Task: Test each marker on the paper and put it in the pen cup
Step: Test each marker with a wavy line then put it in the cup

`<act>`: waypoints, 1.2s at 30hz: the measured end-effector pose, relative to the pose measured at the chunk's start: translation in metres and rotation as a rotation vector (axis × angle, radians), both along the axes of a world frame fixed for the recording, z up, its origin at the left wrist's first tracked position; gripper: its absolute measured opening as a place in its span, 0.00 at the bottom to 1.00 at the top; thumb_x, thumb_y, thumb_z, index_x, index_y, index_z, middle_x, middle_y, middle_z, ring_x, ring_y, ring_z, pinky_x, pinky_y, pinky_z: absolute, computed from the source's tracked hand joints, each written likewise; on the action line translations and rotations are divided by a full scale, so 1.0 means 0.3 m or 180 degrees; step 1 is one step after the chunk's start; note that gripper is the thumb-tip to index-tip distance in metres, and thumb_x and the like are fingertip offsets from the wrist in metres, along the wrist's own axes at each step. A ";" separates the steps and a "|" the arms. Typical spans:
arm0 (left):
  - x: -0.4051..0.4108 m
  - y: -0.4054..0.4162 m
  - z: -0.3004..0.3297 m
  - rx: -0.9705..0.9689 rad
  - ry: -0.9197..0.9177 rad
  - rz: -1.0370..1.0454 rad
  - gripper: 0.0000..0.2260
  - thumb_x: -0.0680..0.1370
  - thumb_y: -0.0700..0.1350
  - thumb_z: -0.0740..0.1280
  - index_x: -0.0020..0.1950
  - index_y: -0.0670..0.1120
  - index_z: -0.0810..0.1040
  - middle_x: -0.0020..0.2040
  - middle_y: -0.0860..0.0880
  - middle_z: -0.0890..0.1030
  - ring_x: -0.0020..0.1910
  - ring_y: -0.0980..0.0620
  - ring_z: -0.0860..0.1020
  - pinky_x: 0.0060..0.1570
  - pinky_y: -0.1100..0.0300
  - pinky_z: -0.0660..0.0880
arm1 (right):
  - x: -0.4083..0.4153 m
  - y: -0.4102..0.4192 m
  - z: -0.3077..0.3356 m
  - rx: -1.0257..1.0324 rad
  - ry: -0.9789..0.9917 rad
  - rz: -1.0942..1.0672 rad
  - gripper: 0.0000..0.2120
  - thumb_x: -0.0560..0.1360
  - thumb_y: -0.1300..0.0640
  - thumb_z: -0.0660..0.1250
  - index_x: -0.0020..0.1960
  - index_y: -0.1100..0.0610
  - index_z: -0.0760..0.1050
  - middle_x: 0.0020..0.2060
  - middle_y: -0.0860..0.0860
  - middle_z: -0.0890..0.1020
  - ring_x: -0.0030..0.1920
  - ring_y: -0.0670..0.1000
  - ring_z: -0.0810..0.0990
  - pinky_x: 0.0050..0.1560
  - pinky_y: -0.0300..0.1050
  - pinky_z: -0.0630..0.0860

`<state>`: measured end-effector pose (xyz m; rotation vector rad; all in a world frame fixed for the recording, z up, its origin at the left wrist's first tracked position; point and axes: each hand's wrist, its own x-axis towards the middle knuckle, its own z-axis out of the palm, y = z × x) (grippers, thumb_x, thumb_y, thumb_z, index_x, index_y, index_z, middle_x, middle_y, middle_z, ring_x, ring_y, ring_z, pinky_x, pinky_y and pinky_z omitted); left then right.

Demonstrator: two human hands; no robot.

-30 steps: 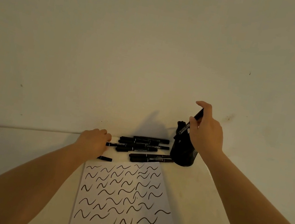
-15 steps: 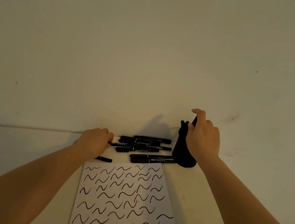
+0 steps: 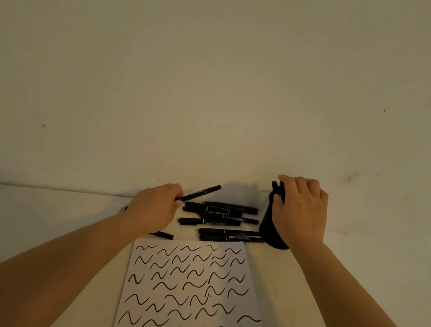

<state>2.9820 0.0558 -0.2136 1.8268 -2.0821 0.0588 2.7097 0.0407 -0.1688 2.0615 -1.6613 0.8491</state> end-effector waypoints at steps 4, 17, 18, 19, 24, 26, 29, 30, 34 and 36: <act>-0.070 0.112 0.068 0.0086 0.1159 -0.0166 0.08 0.80 0.47 0.54 0.56 0.47 0.70 0.44 0.52 0.78 0.42 0.54 0.76 0.42 0.55 0.74 | 0.076 0.141 0.042 -0.0137 -0.1249 0.0840 0.08 0.73 0.61 0.64 0.50 0.54 0.78 0.43 0.48 0.80 0.45 0.48 0.75 0.44 0.41 0.70; -0.142 0.596 0.062 0.0298 0.1383 -0.0692 0.07 0.77 0.52 0.59 0.53 0.56 0.74 0.39 0.58 0.78 0.38 0.62 0.76 0.37 0.66 0.73 | 0.263 0.605 -0.092 0.1590 -0.4158 0.1203 0.09 0.76 0.51 0.60 0.43 0.52 0.78 0.25 0.43 0.78 0.27 0.39 0.73 0.28 0.29 0.69; -0.136 0.624 0.056 0.0284 0.1372 -0.0677 0.07 0.78 0.51 0.59 0.52 0.55 0.75 0.38 0.57 0.78 0.37 0.60 0.76 0.37 0.65 0.74 | 0.265 0.630 -0.095 0.1578 -0.4321 0.1181 0.09 0.76 0.51 0.60 0.43 0.51 0.78 0.25 0.43 0.78 0.27 0.39 0.73 0.29 0.29 0.70; -0.133 0.652 0.051 0.0252 0.1357 -0.0702 0.07 0.78 0.51 0.59 0.51 0.54 0.76 0.37 0.57 0.78 0.35 0.59 0.76 0.36 0.63 0.75 | 0.269 0.656 -0.098 0.1602 -0.4393 0.1189 0.09 0.77 0.51 0.60 0.43 0.51 0.77 0.25 0.44 0.78 0.27 0.39 0.73 0.30 0.29 0.70; -0.138 0.778 0.048 0.0012 0.0833 -0.0829 0.11 0.79 0.52 0.53 0.50 0.51 0.73 0.34 0.57 0.72 0.33 0.56 0.73 0.34 0.61 0.70 | 0.301 0.781 -0.113 0.1858 -0.3935 0.1529 0.14 0.78 0.53 0.58 0.37 0.54 0.76 0.24 0.47 0.78 0.25 0.41 0.73 0.28 0.32 0.70; -0.140 0.833 0.046 0.0077 0.0984 -0.0847 0.10 0.79 0.53 0.53 0.46 0.53 0.72 0.31 0.56 0.71 0.30 0.56 0.72 0.32 0.59 0.69 | 0.304 0.817 -0.125 0.1918 -0.3839 0.1548 0.15 0.78 0.53 0.59 0.36 0.56 0.76 0.22 0.47 0.77 0.23 0.42 0.71 0.27 0.33 0.68; -0.129 0.900 0.018 0.0457 0.1661 -0.0891 0.12 0.79 0.52 0.54 0.37 0.57 0.71 0.25 0.55 0.73 0.26 0.57 0.72 0.28 0.63 0.68 | 0.305 0.850 -0.136 0.2012 -0.3796 0.1531 0.15 0.78 0.54 0.59 0.35 0.56 0.75 0.20 0.47 0.73 0.21 0.42 0.67 0.24 0.34 0.65; -0.111 0.912 0.002 0.0636 0.1838 -0.0820 0.13 0.79 0.51 0.55 0.36 0.57 0.72 0.24 0.55 0.73 0.24 0.58 0.71 0.28 0.63 0.68 | 0.289 0.843 -0.137 0.1939 -0.3850 0.1355 0.14 0.78 0.55 0.59 0.35 0.56 0.74 0.20 0.46 0.72 0.21 0.41 0.67 0.24 0.33 0.64; 0.040 0.943 -0.071 0.0778 0.2422 -0.0077 0.15 0.80 0.44 0.56 0.35 0.52 0.74 0.25 0.54 0.75 0.27 0.55 0.73 0.37 0.55 0.71 | 0.155 0.805 -0.107 0.1281 -0.4303 0.0780 0.13 0.78 0.54 0.59 0.35 0.54 0.73 0.18 0.44 0.71 0.20 0.41 0.66 0.23 0.34 0.63; 0.080 0.947 -0.087 0.0575 0.2198 -0.0166 0.13 0.80 0.48 0.56 0.40 0.52 0.75 0.33 0.58 0.81 0.33 0.57 0.78 0.41 0.55 0.74 | 0.170 0.836 -0.126 0.1509 -0.3557 0.1065 0.12 0.77 0.54 0.61 0.35 0.53 0.75 0.19 0.43 0.74 0.20 0.40 0.67 0.21 0.31 0.64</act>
